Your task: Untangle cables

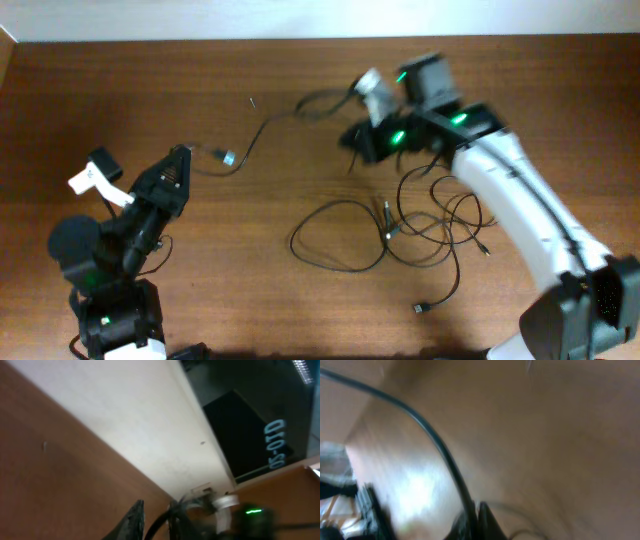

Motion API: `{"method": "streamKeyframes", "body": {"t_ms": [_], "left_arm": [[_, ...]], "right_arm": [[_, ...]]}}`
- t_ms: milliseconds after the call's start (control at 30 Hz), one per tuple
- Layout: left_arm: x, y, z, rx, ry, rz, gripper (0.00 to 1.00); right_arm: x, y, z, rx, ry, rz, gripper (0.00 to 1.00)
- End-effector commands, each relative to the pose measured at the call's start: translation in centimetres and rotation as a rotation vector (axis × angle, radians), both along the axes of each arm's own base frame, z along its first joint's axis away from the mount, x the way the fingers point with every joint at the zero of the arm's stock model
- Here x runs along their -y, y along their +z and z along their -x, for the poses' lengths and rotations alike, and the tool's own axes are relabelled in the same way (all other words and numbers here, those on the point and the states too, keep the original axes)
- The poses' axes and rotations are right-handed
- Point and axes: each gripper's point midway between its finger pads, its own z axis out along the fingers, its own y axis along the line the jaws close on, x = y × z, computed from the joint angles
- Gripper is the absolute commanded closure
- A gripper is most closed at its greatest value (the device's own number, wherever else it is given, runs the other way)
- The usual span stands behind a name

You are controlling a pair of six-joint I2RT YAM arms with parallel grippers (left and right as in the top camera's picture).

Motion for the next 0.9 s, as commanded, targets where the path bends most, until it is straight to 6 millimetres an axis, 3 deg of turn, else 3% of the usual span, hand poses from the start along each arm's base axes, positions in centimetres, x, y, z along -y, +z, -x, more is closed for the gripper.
{"method": "streamKeyframes", "body": {"t_ms": [0, 67, 133, 200, 300, 333, 367, 400, 433, 500, 600, 667, 733, 767, 800, 833, 867], "left_arm": [[-0.3, -4.2, -0.6, -0.163, -0.003, 0.040, 0.02], [-0.4, -6.2, -0.8, -0.249, -0.005, 0.073, 0.01], [-0.4, -8.7, -1.0, -0.351, -0.010, 0.113, 0.01], [-0.4, -10.2, -1.0, -0.411, -0.010, 0.136, 0.01], [-0.4, -10.7, -0.9, -0.433, -0.010, 0.145, 0.01], [-0.4, -10.7, -0.9, -0.433, -0.010, 0.145, 0.01], [-0.4, -10.7, -0.9, -0.437, -0.010, 0.146, 0.01], [-0.4, -10.8, -0.9, -0.439, -0.010, 0.147, 0.01], [-0.3, -10.9, -0.8, -0.445, -0.010, 0.150, 0.01], [-0.3, -10.9, -0.8, -0.447, -0.010, 0.150, 0.01], [-0.3, -10.9, -0.8, -0.447, -0.010, 0.150, 0.01], [-0.3, -10.9, -0.8, -0.447, -0.010, 0.150, 0.01], [-0.3, -10.9, -0.8, -0.447, -0.010, 0.150, 0.01], [-0.4, -10.9, -0.8, -0.447, -0.009, 0.150, 0.01], [-0.4, -11.0, -0.8, -0.448, -0.006, 0.149, 0.01], [-0.4, -10.9, -0.8, -0.447, -0.007, 0.149, 0.01], [-0.4, -10.9, -0.8, -0.447, -0.006, 0.149, 0.01]], "right_arm": [[6.4, 15.6, -2.9, 0.332, -0.225, 0.021, 0.96], [13.0, 21.6, -3.8, 0.534, -0.464, 0.196, 0.96], [22.0, 26.7, -3.8, 0.659, -0.771, 0.311, 0.96], [28.3, 28.5, -4.3, 0.732, -0.901, 0.371, 0.96], [37.7, 29.1, -5.1, 0.789, -1.060, 0.508, 0.96], [40.0, 28.2, -5.3, 0.763, -1.096, 0.533, 0.96], [43.0, 25.6, -6.2, 0.691, -1.133, 0.564, 0.96], [44.4, 23.0, -7.3, 0.628, -1.128, 0.570, 0.96], [45.1, 18.8, -9.1, 0.535, -1.088, 0.553, 0.96], [45.6, 10.6, -12.0, 0.355, -1.031, 0.521, 0.96], [47.1, -1.9, -14.6, 0.106, -0.982, 0.534, 0.96], [47.5, -7.9, -15.3, -0.006, -0.956, 0.541, 0.96], [47.6, -10.9, -15.0, -0.074, -0.943, 0.552, 0.95], [48.0, -11.7, -14.4, -0.114, -0.961, 0.566, 0.71], [48.7, -11.4, -14.1, -0.124, -1.015, 0.581, 0.33], [49.6, -9.7, -13.7, -0.119, -1.101, 0.598, 0.02], [49.7, -7.3, -13.7, -0.092, -1.147, 0.578, 0.02]]}}
